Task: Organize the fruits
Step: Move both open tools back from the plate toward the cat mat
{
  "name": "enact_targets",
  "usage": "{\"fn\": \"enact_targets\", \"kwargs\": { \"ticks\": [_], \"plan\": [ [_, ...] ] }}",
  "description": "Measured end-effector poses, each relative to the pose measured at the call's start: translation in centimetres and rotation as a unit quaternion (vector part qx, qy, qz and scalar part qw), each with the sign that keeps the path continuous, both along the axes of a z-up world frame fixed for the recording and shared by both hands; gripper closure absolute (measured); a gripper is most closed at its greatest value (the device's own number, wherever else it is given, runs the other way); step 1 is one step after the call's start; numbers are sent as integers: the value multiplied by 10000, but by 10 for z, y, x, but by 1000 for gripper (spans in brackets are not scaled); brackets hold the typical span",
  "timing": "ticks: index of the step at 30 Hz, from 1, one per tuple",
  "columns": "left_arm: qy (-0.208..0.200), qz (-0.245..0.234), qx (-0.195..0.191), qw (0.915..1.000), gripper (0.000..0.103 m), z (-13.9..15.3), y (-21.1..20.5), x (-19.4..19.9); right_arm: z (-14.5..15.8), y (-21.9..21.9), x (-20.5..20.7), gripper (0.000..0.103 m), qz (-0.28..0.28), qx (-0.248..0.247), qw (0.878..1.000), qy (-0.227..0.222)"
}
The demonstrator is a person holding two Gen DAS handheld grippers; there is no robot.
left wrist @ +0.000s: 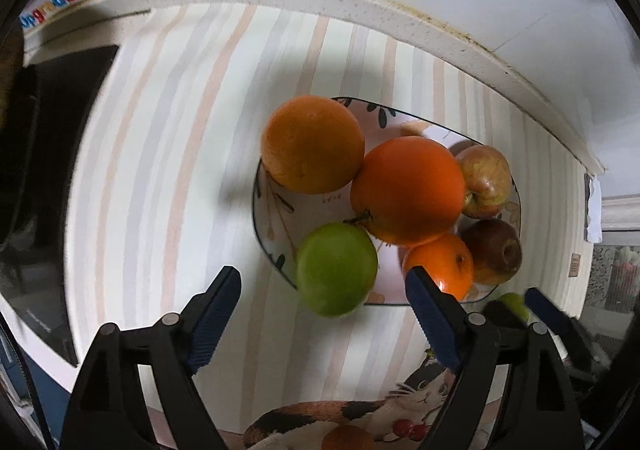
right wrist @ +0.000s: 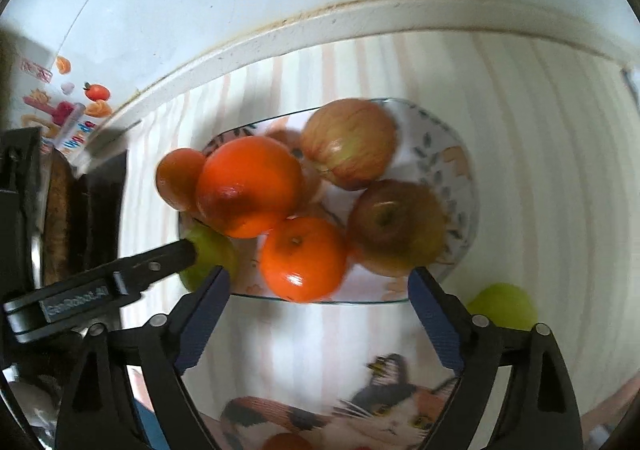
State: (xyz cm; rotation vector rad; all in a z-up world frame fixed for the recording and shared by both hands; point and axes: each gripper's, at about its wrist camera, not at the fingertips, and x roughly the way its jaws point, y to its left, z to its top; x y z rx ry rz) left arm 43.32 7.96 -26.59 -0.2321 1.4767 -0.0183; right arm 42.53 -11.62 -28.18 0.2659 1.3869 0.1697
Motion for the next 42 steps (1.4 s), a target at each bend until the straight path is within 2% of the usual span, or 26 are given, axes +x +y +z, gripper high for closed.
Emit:
{"fn": "enact_targets", "kwargs": {
  "ticks": [7, 10, 22, 27, 29, 33, 36, 39, 42],
  "plan": [
    [-505, -107, 585, 9970, 19, 32, -3, -42, 31, -17, -28, 9, 77, -539, 9983, -225],
    [-780, -139, 713, 9943, 19, 50, -5, -63, 49, -22, -42, 9, 100, -658, 9970, -395],
    [-1830, -346, 884, 9785, 19, 135, -26, -135, 127, -40, -106, 9, -33, -631, 9911, -1172],
    [-2132, -431, 953, 9714, 19, 158, -35, -154, 157, -42, -128, 9, -39, -655, 9871, -1462],
    [-2174, -421, 896, 9710, 19, 164, -37, -159, 166, -42, -136, 9, -34, -655, 9856, -1556],
    [-2123, -381, 741, 9736, 19, 163, -38, -167, 173, -46, -147, 9, -104, -538, 9855, -1606],
    [-1876, -397, 730, 9787, 19, 146, -40, -168, 165, -53, -149, 9, -191, -419, 9886, -1436],
    [-1378, -514, 727, 9864, 19, 112, -44, -168, 147, -62, -148, 9, -255, -389, 9922, -1160],
    [-683, -785, 697, 9921, 19, 65, -54, -169, 121, -72, -147, 9, -320, -388, 9953, -829]
  ]
}}
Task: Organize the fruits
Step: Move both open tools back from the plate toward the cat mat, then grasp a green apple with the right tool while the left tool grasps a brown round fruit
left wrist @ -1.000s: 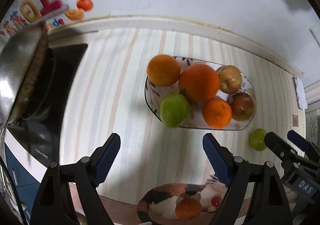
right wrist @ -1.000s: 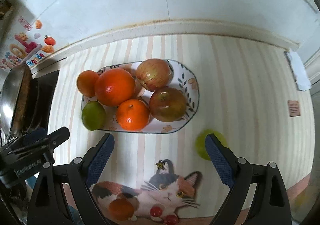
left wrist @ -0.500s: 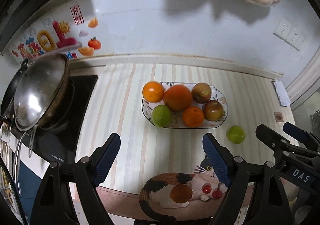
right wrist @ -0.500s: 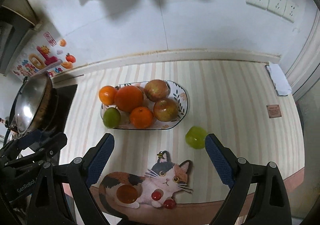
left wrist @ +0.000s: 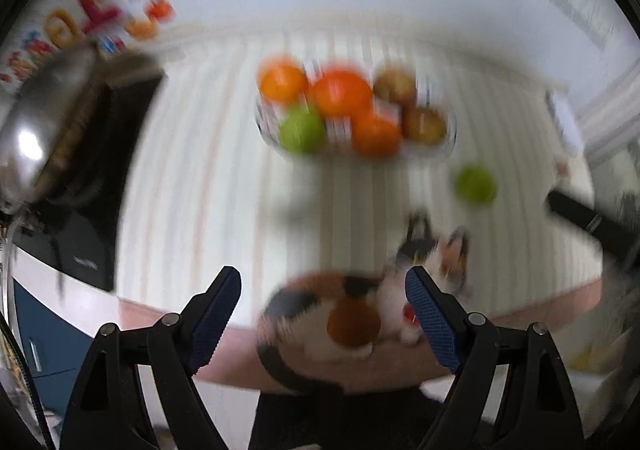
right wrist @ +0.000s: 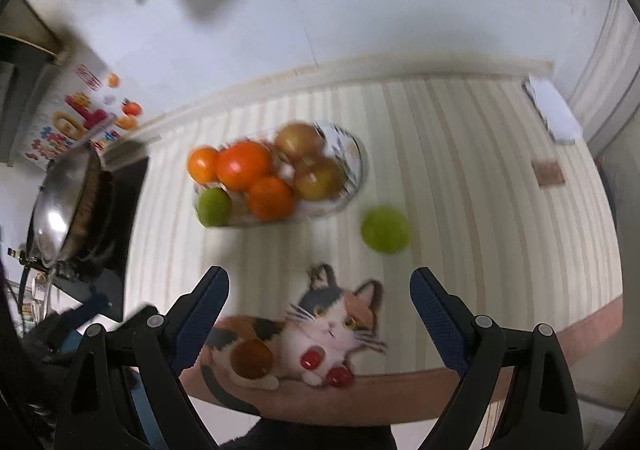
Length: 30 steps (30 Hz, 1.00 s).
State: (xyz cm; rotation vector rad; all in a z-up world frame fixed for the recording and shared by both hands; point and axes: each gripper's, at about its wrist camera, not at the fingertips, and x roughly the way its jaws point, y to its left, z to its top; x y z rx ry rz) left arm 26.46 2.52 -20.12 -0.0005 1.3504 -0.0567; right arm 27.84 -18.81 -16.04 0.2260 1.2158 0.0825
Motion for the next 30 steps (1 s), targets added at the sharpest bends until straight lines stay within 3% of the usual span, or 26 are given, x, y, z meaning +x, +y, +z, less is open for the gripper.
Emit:
{"fn": "enact_targets", "kwargs": {
  "ticks": [2, 5, 8, 9, 10, 11, 12, 20, 25, 29, 30],
  "plan": [
    [642, -121, -140, 9978, 19, -39, -7, 0, -20, -9, 1, 9, -86, 38, 9996, 255],
    [1526, -92, -488, 9870, 19, -94, -13, -2, -44, -20, 3, 9, -209, 85, 9983, 544],
    [1868, -52, -588, 9806, 19, -128, -20, -1, -65, -30, 7, 9, -310, 124, 9965, 762],
    [1873, -13, -593, 9805, 21, -135, -21, 1, -72, -34, 10, 9, -345, 122, 9960, 811],
    [1845, 68, -653, 9806, 30, -141, -21, 3, -79, -38, 14, 9, -375, 146, 9954, 875],
    [1832, 175, -653, 9808, 46, -145, -20, 5, -83, -42, 17, 9, -412, 158, 9948, 921],
    [1822, 237, -677, 9806, 48, -148, -19, 6, -88, -45, 21, 9, -448, 162, 9943, 955],
    [1187, 430, -351, 9914, 49, -126, -13, 35, -142, -66, 71, 9, -607, 281, 9910, 1156],
    [1014, 739, -253, 9918, 49, -121, 2, 61, -179, -63, 104, 10, -449, 225, 9886, 1417],
    [1049, 784, -269, 9910, 49, -121, 0, 67, -195, -55, 117, 38, -203, 354, 9891, 1417],
    [1059, 793, -277, 9908, 49, -122, -1, 67, -195, -51, 118, 38, -151, 303, 9894, 1411]
  ]
}}
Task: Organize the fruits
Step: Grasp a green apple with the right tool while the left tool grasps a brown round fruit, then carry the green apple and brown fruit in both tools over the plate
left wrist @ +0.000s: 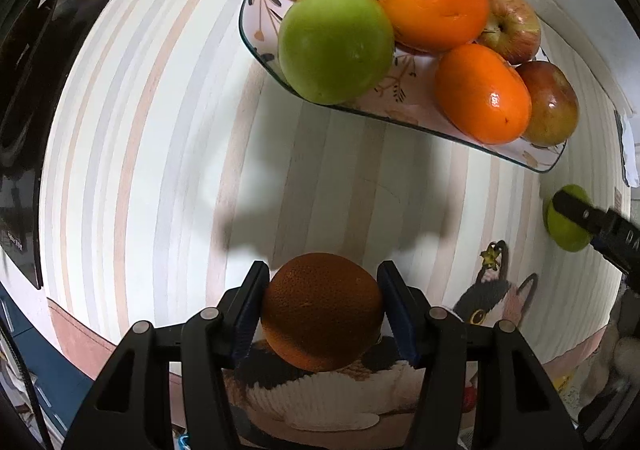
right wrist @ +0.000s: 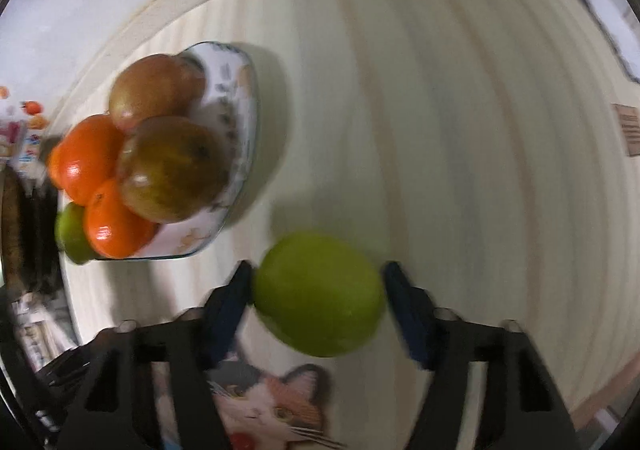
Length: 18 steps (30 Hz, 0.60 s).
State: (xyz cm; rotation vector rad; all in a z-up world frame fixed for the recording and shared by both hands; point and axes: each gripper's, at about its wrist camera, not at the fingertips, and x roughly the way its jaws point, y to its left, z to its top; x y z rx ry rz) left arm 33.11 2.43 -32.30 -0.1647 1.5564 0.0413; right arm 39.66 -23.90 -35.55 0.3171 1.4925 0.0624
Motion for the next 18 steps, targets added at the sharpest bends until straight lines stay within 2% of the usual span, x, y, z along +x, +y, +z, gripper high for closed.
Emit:
{"fn": "enact_targets", "kwargs": {
  "ticks": [2, 8, 14, 18],
  "plan": [
    [30, 13, -35, 10000, 49, 1, 0, 1, 1, 12, -2, 38, 260, -162, 9995, 33],
    [118, 9, -95, 9999, 49, -10, 1, -8, -6, 45, -27, 38, 708, 220, 9966, 353],
    [106, -94, -73, 9999, 49, -13, -4, -6, -11, 43, -29, 37, 508, 377, 9970, 446],
    [133, -97, -102, 9998, 49, -14, 7, -10, -11, 43, -28, 37, 568, 340, 9965, 510]
  ]
}}
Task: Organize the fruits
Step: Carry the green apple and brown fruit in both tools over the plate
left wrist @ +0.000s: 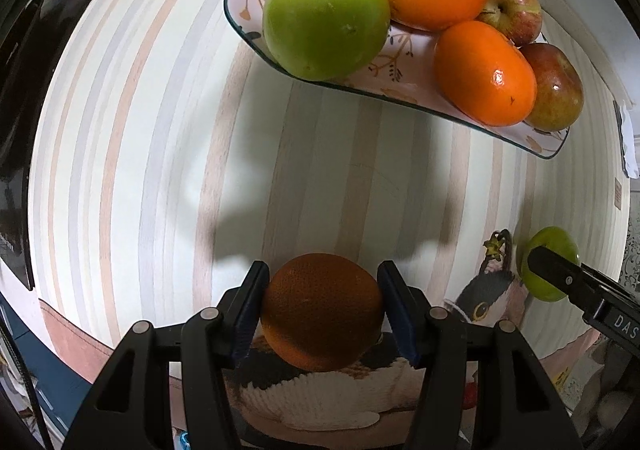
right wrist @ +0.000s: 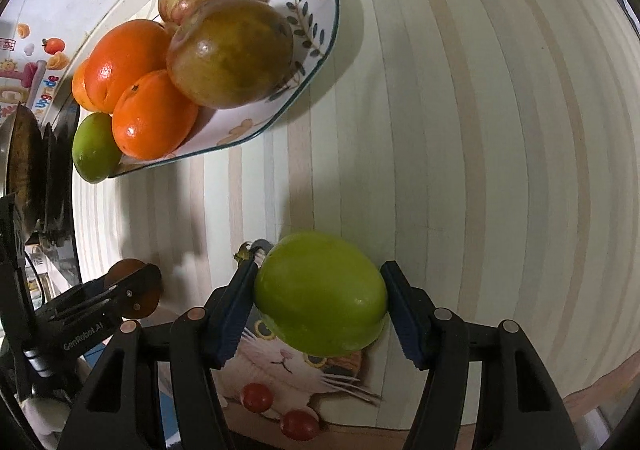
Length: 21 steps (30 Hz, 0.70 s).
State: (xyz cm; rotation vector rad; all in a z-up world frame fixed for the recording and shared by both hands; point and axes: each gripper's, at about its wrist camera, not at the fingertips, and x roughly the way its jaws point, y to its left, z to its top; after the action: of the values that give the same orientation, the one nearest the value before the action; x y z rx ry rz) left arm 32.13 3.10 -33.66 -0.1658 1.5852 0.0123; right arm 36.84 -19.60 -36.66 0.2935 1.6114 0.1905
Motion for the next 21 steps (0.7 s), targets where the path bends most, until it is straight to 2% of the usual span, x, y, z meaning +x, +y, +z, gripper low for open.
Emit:
{"fn": "enact_targets", "kwargs": {
  "ticks": [8, 14, 21],
  "plan": [
    [-10, -37, -3, 10000, 49, 1, 2, 4, 4, 5, -12, 37, 117, -143, 9998, 126],
    [-53, 1, -33, 10000, 49, 7, 7, 5, 10, 9, -17, 38, 303, -310, 9990, -86],
    [-288, 75, -314, 9991, 49, 40, 17, 11, 16, 30, -21, 38, 175, -45, 9996, -210]
  ]
}}
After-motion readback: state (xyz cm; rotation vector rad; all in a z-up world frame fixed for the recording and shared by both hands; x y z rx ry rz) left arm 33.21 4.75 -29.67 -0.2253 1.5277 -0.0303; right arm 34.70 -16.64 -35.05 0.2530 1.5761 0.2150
